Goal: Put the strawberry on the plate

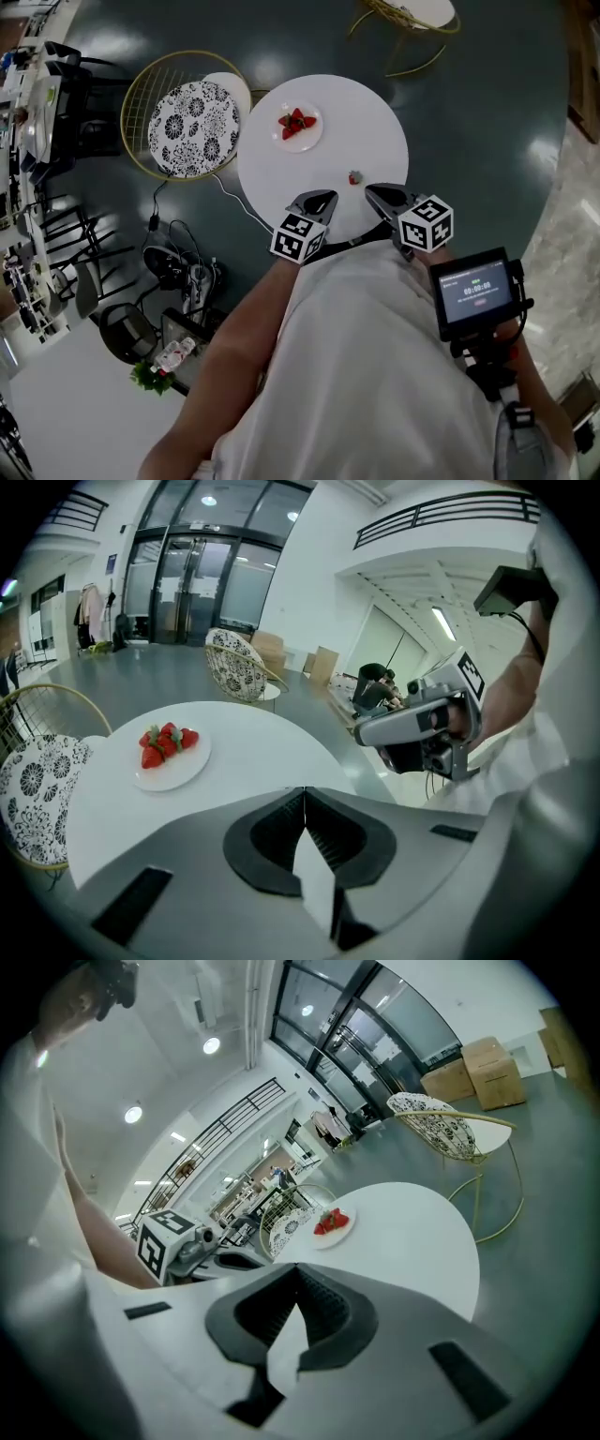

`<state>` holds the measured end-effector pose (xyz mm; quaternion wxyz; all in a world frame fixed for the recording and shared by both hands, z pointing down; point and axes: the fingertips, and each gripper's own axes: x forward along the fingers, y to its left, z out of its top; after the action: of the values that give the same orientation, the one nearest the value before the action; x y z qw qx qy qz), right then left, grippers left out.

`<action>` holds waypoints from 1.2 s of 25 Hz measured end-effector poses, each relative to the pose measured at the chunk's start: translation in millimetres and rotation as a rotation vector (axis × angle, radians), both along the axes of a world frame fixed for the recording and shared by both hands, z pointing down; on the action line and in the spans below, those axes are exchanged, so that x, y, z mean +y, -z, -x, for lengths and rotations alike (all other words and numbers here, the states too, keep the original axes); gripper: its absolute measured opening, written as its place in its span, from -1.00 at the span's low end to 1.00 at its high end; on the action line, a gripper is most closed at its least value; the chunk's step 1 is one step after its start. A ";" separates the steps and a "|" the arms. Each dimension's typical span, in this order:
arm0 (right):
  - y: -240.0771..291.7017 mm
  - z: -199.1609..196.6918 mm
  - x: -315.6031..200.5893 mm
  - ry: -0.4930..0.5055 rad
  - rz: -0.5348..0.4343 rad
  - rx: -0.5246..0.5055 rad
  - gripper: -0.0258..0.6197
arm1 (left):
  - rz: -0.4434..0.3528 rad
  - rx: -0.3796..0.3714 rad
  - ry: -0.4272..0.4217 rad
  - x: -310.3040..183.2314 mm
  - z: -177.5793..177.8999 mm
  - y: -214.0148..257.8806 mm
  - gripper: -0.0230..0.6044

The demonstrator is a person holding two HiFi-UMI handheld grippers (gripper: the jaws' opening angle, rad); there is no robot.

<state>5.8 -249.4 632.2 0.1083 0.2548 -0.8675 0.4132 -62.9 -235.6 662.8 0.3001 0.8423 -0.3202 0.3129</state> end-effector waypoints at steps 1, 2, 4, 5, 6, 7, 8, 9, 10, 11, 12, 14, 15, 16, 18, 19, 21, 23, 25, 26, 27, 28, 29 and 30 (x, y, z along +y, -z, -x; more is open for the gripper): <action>-1.1 -0.2 1.1 0.001 0.004 0.001 -0.90 | 0.002 -0.007 -0.007 -0.7 -1.6 -2.8 -0.90; -2.6 -0.4 2.0 0.002 0.006 0.003 -0.90 | 0.002 -0.014 -0.014 -1.9 -3.2 -5.5 -0.90; -5.6 -2.6 3.2 -0.003 0.013 0.009 -0.90 | 0.006 -0.026 -0.029 -3.9 -6.9 -11.0 -0.90; -7.2 -5.1 3.7 -0.010 0.019 0.012 -0.90 | 0.012 -0.028 -0.035 -4.5 -9.3 -14.0 -0.90; -9.3 -8.5 3.6 -0.019 0.026 0.018 -0.90 | 0.021 -0.027 -0.039 -5.4 -11.8 -17.0 -0.90; -11.9 -12.4 2.6 -0.032 0.034 0.025 -0.90 | 0.031 -0.024 -0.039 -6.9 -14.2 -19.9 -0.90; -14.4 -16.5 1.1 -0.047 0.042 0.032 -0.90 | 0.042 -0.021 -0.038 -8.7 -16.1 -22.7 -0.90; -16.6 -20.4 -0.5 -0.062 0.049 0.038 -0.90 | 0.052 -0.020 -0.039 -10.4 -17.5 -25.6 -0.90; -18.2 -24.0 -1.7 -0.076 0.053 0.041 -0.90 | 0.060 -0.025 -0.043 -11.5 -18.6 -29.0 -0.90; -19.5 -27.1 -2.2 -0.087 0.055 0.044 -0.90 | 0.067 -0.034 -0.050 -12.0 -19.3 -32.7 -0.90; -20.8 -29.7 -2.3 -0.095 0.056 0.048 -0.90 | 0.072 -0.044 -0.058 -12.5 -19.9 -36.4 -0.90; -23.7 -34.0 -3.3 -0.107 0.056 0.056 -0.90 | 0.077 -0.059 -0.071 -15.7 -22.0 -41.6 -0.90; -24.7 -35.7 -4.7 -0.114 0.059 0.058 -0.90 | 0.078 -0.064 -0.077 -18.3 -23.4 -43.1 -0.90; -25.7 -37.5 -5.8 -0.123 0.063 0.060 -0.90 | 0.078 -0.070 -0.083 -20.7 -24.7 -44.7 -0.90; -29.1 -40.3 -4.0 -0.147 0.072 0.065 -0.90 | 0.078 -0.083 -0.092 -21.7 -26.0 -49.6 -0.90; -31.3 -40.9 -1.2 -0.158 0.076 0.067 -0.90 | 0.077 -0.089 -0.096 -20.5 -25.9 -52.4 -0.90; -34.9 -42.3 3.9 -0.175 0.084 0.066 -0.90 | 0.074 -0.106 -0.106 -18.9 -26.5 -57.4 -0.90; -38.3 -46.8 5.0 -0.187 0.091 0.066 -0.90 | 0.073 -0.127 -0.120 -20.8 -30.1 -62.7 -0.89; -41.7 -51.4 5.4 -0.201 0.100 0.071 -0.90 | 0.074 -0.147 -0.133 -23.5 -32.6 -68.1 -0.71; -42.8 -53.3 5.2 -0.209 0.104 0.074 -0.90 | 0.074 -0.156 -0.137 -25.3 -33.0 -70.2 -0.69; -43.2 -54.9 5.7 -0.217 0.108 0.076 -0.90 | 0.072 -0.165 -0.140 -26.4 -33.0 -71.7 -0.68; -42.8 -56.3 8.2 -0.226 0.110 0.078 -0.90 | 0.070 -0.173 -0.143 -25.7 -32.7 -72.8 -0.67; -41.8 -57.4 13.0 -0.235 0.112 0.079 -0.90 | 0.066 -0.182 -0.146 -23.0 -32.1 -73.2 -0.64; -40.7 -58.4 18.9 -0.245 0.113 0.080 -0.90 | 0.063 -0.190 -0.150 -19.3 -31.6 -73.5 -0.60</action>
<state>64.2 -230.5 672.9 0.1057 0.3684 -0.8004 0.4610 -31.3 -254.9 736.2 0.2705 0.8205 -0.2734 0.4229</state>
